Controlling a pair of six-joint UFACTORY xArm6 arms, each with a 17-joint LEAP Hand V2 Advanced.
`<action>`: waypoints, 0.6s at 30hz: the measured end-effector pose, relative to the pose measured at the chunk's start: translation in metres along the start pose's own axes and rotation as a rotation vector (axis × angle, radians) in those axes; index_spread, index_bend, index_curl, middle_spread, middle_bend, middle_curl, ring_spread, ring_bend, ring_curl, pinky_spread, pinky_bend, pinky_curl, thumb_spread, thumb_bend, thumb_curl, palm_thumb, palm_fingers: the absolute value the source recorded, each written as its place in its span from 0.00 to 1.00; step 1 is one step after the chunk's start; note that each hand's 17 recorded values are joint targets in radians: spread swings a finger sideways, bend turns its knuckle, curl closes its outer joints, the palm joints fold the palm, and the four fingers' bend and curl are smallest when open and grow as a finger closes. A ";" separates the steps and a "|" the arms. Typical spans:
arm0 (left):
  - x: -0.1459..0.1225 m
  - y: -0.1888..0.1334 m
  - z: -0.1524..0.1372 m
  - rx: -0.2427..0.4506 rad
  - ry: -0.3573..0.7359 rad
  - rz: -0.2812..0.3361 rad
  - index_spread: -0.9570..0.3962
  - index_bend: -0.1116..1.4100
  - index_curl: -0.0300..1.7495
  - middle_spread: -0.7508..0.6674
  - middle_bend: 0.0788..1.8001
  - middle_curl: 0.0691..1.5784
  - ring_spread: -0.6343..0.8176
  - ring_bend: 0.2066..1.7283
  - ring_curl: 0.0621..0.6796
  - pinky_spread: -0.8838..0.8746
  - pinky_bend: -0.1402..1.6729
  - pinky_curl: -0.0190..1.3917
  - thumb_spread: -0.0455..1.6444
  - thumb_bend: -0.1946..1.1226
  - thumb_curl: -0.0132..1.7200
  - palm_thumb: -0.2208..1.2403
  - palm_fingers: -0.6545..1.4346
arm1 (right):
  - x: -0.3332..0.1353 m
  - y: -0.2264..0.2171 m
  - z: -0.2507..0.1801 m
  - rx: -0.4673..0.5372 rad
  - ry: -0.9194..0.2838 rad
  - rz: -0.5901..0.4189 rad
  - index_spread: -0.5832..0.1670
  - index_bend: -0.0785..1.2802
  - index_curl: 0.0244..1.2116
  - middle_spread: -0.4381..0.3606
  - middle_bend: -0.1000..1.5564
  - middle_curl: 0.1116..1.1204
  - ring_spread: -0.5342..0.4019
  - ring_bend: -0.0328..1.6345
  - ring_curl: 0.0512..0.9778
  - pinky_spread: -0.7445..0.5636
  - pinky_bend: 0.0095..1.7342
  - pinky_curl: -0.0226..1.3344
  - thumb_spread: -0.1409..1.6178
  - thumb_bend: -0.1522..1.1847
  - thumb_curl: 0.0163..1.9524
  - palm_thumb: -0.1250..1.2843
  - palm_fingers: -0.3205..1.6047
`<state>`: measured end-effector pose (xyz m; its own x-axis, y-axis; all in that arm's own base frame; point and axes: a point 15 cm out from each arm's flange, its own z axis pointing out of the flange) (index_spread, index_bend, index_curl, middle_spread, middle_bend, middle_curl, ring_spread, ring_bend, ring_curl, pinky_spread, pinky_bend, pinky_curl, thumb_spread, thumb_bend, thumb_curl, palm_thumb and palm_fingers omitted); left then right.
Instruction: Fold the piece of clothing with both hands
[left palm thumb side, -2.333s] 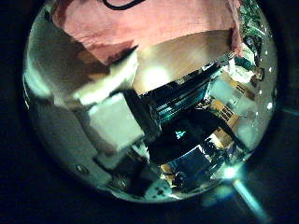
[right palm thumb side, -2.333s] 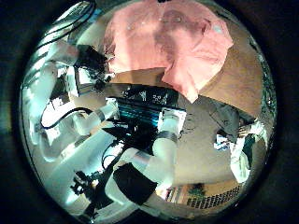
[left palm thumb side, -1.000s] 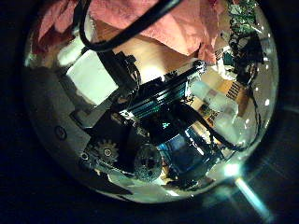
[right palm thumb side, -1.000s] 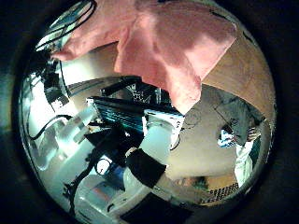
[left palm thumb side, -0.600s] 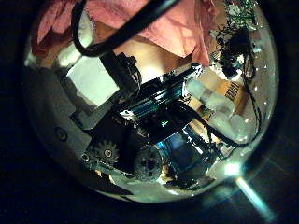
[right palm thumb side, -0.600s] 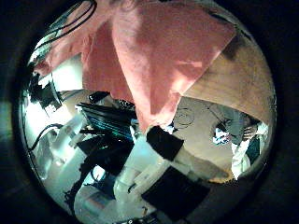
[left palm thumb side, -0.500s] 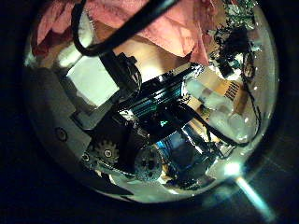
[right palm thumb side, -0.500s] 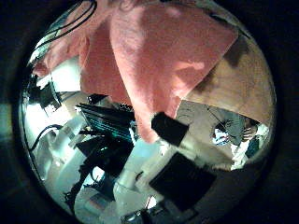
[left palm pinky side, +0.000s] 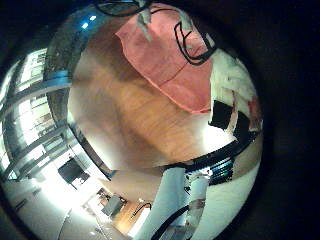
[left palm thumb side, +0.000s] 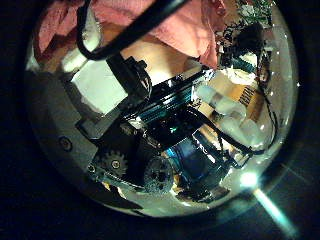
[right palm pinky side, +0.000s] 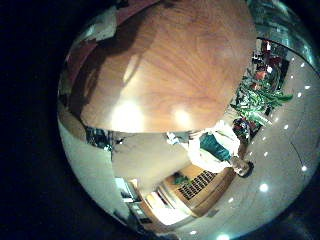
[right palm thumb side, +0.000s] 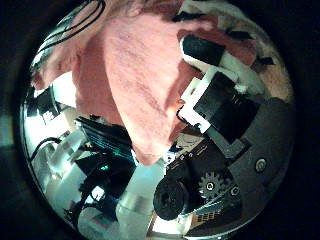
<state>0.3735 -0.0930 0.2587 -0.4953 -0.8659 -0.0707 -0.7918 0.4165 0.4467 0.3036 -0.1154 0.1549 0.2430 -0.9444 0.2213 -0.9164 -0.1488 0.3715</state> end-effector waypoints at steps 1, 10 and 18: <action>-0.001 0.001 -0.001 0.002 0.003 0.001 0.19 0.35 0.81 0.09 0.49 0.72 0.14 0.82 0.77 0.13 0.66 0.60 0.68 0.14 0.43 0.69 0.76 | 0.003 0.001 -0.003 0.012 -0.001 0.011 0.25 0.74 0.59 0.26 0.72 0.68 0.29 0.78 0.57 0.33 0.75 0.38 0.67 0.17 0.28 0.78 0.78; -0.012 0.017 -0.009 0.018 0.018 0.000 0.19 0.34 0.83 0.09 0.48 0.73 0.14 0.81 0.77 0.13 0.65 0.60 0.68 0.14 0.43 0.69 0.77 | 0.033 0.021 -0.048 0.157 -0.015 0.087 0.32 0.82 0.70 0.32 0.79 0.75 0.30 0.83 0.67 0.39 0.81 0.46 0.68 0.14 0.33 0.78 0.72; -0.019 0.033 -0.003 -0.008 0.044 0.020 0.20 0.32 0.84 0.08 0.47 0.73 0.14 0.80 0.77 0.13 0.65 0.60 0.68 0.14 0.43 0.69 0.77 | 0.007 0.035 -0.087 0.259 -0.070 0.048 0.35 0.79 0.72 0.34 0.78 0.73 0.32 0.83 0.69 0.37 0.76 0.47 0.70 0.08 0.34 0.68 0.72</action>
<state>0.3574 -0.0635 0.2772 -0.4951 -0.8686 -0.0227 -0.7789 0.4321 0.4544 0.3008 -0.1018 0.2476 0.1834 -0.9687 0.1673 -0.9793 -0.1653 0.1168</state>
